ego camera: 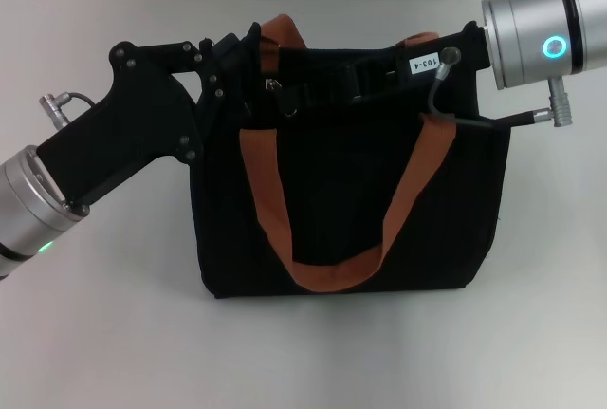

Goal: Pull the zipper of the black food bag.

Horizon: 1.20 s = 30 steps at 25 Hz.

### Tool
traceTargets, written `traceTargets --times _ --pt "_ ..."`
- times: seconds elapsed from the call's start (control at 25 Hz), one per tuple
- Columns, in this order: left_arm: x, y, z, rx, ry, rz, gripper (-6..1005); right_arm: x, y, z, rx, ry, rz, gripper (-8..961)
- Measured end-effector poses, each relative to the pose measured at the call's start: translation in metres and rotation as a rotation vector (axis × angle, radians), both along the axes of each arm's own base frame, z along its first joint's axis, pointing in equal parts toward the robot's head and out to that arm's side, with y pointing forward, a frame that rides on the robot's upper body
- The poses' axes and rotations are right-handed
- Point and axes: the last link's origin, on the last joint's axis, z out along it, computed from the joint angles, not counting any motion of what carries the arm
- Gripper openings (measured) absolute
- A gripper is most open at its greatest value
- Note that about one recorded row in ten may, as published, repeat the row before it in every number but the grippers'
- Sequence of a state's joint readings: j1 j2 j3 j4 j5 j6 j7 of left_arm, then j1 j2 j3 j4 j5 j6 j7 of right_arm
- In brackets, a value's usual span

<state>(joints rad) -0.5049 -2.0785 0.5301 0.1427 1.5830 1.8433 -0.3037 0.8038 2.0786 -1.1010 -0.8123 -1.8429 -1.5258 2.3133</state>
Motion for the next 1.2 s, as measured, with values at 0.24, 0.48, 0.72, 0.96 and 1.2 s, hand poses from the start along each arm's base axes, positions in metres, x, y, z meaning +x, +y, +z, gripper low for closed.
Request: traceTargets --times 0.24,0.48,0.72,0.96,1.2 --pt "-0.002 -0.002 -0.001 -0.002 -0.007 0.011 88 -0.001 0.001 0.003 0.02 -0.008 0.014 -3" --pt "-0.005 -0.004 -0.001 0.002 -0.007 0.028 90 -0.001 0.002 0.003 0.023 -0.012 0.013 -2" --pt "-0.012 -0.006 0.002 0.026 -0.021 0.064 93 -0.002 0.006 0.007 0.049 -0.059 0.003 -1" --pt "-0.016 -0.01 0.003 0.039 -0.018 0.083 96 -0.001 0.007 0.008 0.057 -0.082 -0.006 0" --pt "-0.019 -0.011 0.005 0.052 -0.019 0.096 98 0.002 0.007 0.013 0.08 -0.096 -0.014 1"
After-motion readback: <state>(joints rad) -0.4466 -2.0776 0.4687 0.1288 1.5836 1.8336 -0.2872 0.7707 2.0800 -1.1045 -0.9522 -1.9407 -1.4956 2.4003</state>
